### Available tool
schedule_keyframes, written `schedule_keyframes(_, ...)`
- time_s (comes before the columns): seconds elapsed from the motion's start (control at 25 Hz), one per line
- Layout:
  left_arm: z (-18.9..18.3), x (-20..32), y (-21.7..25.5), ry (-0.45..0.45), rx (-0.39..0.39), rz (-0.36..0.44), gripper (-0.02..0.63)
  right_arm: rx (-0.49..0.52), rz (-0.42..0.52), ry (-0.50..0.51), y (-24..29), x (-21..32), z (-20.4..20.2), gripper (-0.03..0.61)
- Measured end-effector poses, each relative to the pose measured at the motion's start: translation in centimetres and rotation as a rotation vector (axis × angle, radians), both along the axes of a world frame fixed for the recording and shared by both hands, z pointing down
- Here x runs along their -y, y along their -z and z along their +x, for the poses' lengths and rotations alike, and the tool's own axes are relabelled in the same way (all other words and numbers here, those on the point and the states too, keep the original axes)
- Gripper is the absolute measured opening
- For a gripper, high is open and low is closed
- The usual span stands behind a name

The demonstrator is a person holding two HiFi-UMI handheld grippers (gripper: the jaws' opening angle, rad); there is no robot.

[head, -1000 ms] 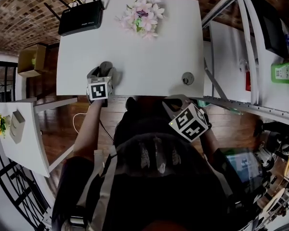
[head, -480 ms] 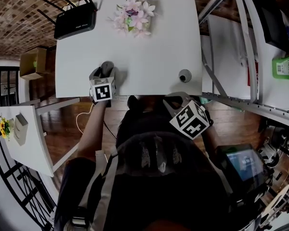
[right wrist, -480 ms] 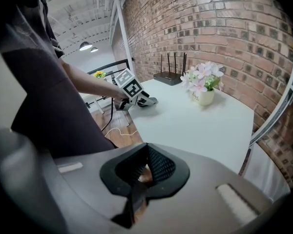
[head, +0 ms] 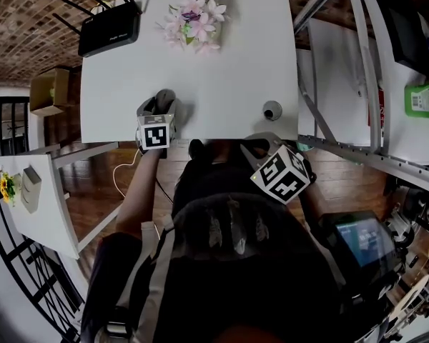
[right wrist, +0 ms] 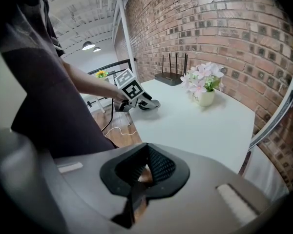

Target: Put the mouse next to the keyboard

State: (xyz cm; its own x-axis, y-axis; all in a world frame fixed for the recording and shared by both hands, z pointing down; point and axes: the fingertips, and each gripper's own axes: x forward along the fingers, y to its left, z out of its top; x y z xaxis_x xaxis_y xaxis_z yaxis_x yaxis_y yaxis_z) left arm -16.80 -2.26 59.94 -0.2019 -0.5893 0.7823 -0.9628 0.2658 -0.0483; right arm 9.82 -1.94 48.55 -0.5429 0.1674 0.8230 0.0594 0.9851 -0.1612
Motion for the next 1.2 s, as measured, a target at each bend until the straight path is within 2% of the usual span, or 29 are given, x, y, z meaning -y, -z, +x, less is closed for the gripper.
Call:
schedule_keyframes(0.16, 0.2, 0.1, 0.0, 0.030, -0.024, 0.016, 0.262, 0.000, -0.004, -0.006, 0.0, 0.2, 0.4, 0.006)
schedule_keyframes(0.24, 1.3, 0.8, 0.1, 0.005, -0.040, 0.028, 0.262, 0.000, -0.002, -0.004, 0.0, 0.3, 0.6, 0.006)
schedule_keyframes(0.36, 2.9, 1.8, 0.1, -0.048, -0.007, 0.011, 0.262, 0.000, -0.001, -0.003, -0.1, 0.4, 1.0, 0.006)
schedule_keyframes(0.48, 2.9, 1.9, 0.1, -0.040, 0.003, -0.006, 0.262, 0.005, -0.009, -0.013, -0.2, 0.6, 1.4, 0.006)
schedule_keyframes(0.64, 3.2, 2.0, 0.0, -0.030, -0.038, 0.007, 0.262, 0.007, -0.009, -0.018, -0.3, 0.9, 2.2, 0.006)
schedule_keyframes(0.76, 4.7, 3.0, 0.1, -0.044, -0.079, 0.024, 0.262, 0.008, -0.007, -0.025, -0.3, 1.3, 2.7, 0.006)
schedule_keyframes(1.0, 6.3, 4.4, -0.3, -0.098, -0.011, -0.026, 0.264, 0.007, 0.003, -0.048, -0.2, 2.3, 4.2, 0.006)
schedule_keyframes(1.2, 6.7, 4.4, -0.5, -0.092, -0.030, -0.039, 0.262, 0.007, -0.001, -0.043, -0.3, 2.7, 4.9, 0.006)
